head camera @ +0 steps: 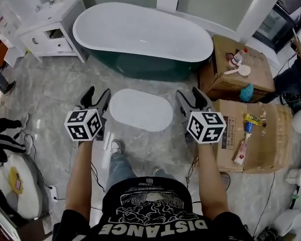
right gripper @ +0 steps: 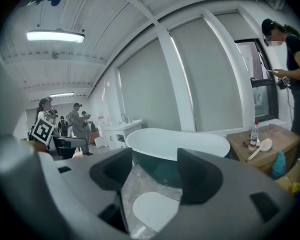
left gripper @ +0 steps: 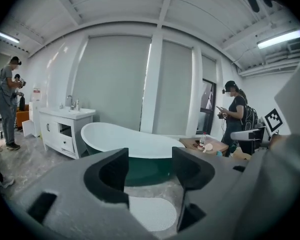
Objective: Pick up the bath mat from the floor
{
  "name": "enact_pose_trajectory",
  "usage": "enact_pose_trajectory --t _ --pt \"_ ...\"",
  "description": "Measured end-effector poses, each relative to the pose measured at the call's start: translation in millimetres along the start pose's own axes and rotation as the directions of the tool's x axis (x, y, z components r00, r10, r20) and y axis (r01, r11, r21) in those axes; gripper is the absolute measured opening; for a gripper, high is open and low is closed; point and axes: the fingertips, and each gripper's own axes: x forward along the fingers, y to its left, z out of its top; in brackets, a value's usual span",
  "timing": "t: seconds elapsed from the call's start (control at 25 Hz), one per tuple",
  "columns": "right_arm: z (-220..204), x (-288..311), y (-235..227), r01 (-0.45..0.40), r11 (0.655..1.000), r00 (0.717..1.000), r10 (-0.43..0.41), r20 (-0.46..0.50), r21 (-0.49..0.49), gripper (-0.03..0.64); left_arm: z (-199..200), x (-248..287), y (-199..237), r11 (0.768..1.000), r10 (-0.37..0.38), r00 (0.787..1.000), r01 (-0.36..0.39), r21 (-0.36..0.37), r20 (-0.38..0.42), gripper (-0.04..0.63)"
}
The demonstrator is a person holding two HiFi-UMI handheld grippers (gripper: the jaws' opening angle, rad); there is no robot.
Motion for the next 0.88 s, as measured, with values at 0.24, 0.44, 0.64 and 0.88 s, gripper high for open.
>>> enact_pose_trajectory --t 0.24,0.44,0.64,0.88 --pt "20 50 26 0.115 0.992 0.993 -0.116 0.020 0.047 0.284 29 51 65 0.992 -0.116 0.993 0.118 0.038 -0.032 0.281" --pt "32 84 49 0.221 0.972 0.974 -0.223 0.022 0.076 0.284 53 88 111 0.975 -0.212 0.976 0.215 0.062 -0.053 0.281" --pt "37 95 60 0.316 0.944 0.947 -0.320 0.024 0.095 0.285 61 116 135 0.951 -0.295 0.953 0.300 0.073 -0.071 0.281" --pt "29 93 56 0.385 0.917 0.922 -0.387 0.004 0.102 0.285 57 138 139 0.933 -0.346 0.934 0.352 0.069 -0.088 0.281"
